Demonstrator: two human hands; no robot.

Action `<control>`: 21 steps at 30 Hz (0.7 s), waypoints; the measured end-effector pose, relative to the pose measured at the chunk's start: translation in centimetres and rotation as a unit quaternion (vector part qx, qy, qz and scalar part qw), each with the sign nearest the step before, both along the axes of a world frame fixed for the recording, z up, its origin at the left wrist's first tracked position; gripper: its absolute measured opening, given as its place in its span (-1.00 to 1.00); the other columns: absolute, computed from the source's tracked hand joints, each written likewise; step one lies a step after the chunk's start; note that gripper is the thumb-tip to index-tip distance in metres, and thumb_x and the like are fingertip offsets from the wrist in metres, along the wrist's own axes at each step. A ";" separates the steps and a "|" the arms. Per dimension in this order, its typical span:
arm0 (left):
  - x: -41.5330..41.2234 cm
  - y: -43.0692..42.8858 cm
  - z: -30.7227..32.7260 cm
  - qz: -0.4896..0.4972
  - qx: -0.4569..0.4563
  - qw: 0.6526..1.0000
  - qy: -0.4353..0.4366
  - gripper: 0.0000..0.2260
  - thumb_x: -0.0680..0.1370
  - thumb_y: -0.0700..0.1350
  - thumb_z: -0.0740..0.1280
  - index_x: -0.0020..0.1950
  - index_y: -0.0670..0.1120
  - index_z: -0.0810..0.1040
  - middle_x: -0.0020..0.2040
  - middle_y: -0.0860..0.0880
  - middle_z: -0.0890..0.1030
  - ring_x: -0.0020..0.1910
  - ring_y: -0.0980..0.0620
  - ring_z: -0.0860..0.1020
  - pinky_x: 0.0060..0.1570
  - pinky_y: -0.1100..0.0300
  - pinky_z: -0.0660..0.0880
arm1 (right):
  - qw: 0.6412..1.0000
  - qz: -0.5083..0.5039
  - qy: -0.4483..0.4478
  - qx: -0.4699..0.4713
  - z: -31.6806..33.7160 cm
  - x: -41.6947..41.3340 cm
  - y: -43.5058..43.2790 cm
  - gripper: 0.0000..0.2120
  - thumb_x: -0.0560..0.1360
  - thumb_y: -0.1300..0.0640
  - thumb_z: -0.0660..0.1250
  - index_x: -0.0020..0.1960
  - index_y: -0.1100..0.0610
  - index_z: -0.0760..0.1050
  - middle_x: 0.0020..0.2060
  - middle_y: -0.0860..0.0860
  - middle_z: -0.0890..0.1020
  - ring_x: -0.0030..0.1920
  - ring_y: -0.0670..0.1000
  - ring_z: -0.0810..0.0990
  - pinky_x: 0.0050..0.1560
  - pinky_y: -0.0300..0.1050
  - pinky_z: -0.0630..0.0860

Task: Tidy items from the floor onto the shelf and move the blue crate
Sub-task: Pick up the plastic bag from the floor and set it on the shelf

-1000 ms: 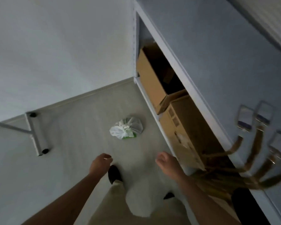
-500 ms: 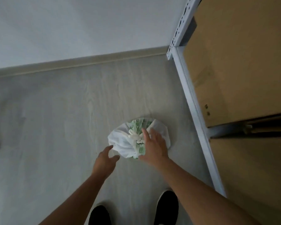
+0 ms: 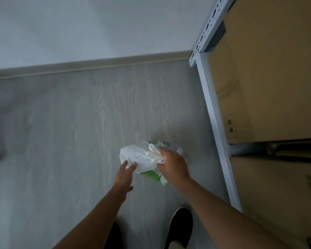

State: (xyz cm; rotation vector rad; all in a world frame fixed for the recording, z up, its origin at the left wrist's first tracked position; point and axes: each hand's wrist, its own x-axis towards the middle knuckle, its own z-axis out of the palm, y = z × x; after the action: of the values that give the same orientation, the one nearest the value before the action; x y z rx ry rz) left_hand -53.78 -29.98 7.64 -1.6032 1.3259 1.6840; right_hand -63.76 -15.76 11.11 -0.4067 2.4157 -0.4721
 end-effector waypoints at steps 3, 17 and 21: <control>0.8 0.7 8.1 0.010 0.031 0.999 -0.003 -0.28 0.52 0.22 0.31 0.59 0.15 0.05 0.57 -0.10 0.24 0.44 -0.26 0.34 0.30 -0.24 0.40 | 0.994 -0.089 -0.042 -0.054 10.0 2.7 0.5 -0.59 0.44 0.14 0.35 0.29 0.09 0.53 -0.01 0.10 0.71 -0.01 0.11 0.67 -0.14 -0.23 0.53; 6.3 5.1 51.3 -0.200 -0.008 0.953 0.228 -0.37 0.47 -0.03 0.45 0.44 0.09 0.22 0.31 -0.16 0.50 0.16 -0.12 0.57 0.11 -0.02 0.57 | 0.869 -0.455 -0.047 -0.190 55.9 19.7 6.6 -0.80 0.25 0.07 0.49 -0.28 0.05 0.47 -0.39 0.04 0.61 -0.34 -0.02 0.64 -0.29 -0.01 0.57; 7.4 9.9 59.7 -0.281 0.022 0.907 0.314 -0.48 0.54 -0.06 0.38 0.46 0.04 0.28 0.27 -0.06 0.50 0.03 0.08 0.54 -0.09 0.21 0.50 | 0.799 -0.547 0.004 -0.250 64.4 24.5 10.9 -0.74 0.28 0.16 0.57 -0.24 0.07 0.47 -0.38 -0.10 0.55 -0.29 -0.07 0.59 -0.22 -0.11 0.55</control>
State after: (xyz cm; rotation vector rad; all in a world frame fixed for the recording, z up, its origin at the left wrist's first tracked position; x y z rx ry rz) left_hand -46.37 -20.10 67.35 -0.5352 1.8018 1.8695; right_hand -39.21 -4.87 75.48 0.8760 2.2705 -1.6032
